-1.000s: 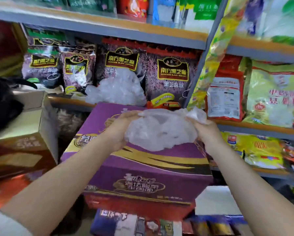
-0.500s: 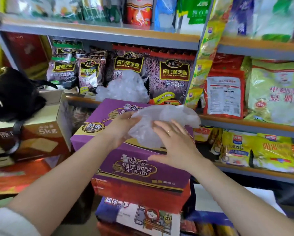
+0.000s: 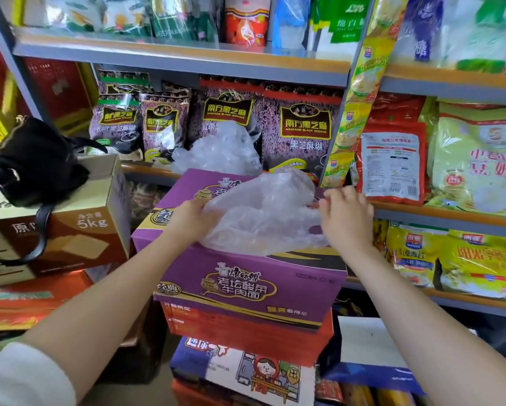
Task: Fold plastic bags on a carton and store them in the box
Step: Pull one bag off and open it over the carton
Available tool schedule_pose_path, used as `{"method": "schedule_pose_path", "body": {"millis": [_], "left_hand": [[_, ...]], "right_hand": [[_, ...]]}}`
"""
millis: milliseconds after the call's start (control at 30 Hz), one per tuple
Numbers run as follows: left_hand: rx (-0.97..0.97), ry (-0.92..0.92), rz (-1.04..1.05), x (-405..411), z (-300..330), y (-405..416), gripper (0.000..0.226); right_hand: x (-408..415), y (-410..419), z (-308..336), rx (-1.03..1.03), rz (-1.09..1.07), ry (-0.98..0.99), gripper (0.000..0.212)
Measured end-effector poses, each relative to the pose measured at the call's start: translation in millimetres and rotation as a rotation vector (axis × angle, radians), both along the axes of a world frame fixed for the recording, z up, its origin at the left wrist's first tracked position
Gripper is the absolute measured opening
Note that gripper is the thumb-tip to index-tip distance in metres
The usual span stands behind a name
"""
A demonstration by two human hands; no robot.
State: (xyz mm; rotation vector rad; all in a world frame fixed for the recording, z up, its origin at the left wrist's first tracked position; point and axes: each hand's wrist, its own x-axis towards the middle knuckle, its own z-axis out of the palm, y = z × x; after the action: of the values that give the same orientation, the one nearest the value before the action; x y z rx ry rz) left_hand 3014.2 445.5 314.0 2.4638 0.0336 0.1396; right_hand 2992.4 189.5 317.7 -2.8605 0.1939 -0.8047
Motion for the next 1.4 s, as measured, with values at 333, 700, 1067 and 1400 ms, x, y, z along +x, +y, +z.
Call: {"method": "schedule_pose_path", "body": {"millis": [333,700,1067,1400], "left_hand": [[-0.487,-0.011,-0.116,-7.5,6.5,-36.0,0.026],[-0.583,0.017,-0.282,-23.0,-1.1,-36.7,0.021],[-0.582,-0.031,-0.384,-21.7,2.1,-39.4,0.013],[-0.463,-0.136,-0.376,-32.1,11.6,-37.9,0.011]], "right_hand": [[-12.2,60.0,-27.1,-0.311,0.501,-0.187,0.05],[-8.4,19.2,-22.8,0.28,0.368,0.195,0.031],[-53.6,66.7,11.8,0.36,0.596,0.613,0.033],[-18.8,59.2,5.5,0.383,0.588,0.118,0.022]]}}
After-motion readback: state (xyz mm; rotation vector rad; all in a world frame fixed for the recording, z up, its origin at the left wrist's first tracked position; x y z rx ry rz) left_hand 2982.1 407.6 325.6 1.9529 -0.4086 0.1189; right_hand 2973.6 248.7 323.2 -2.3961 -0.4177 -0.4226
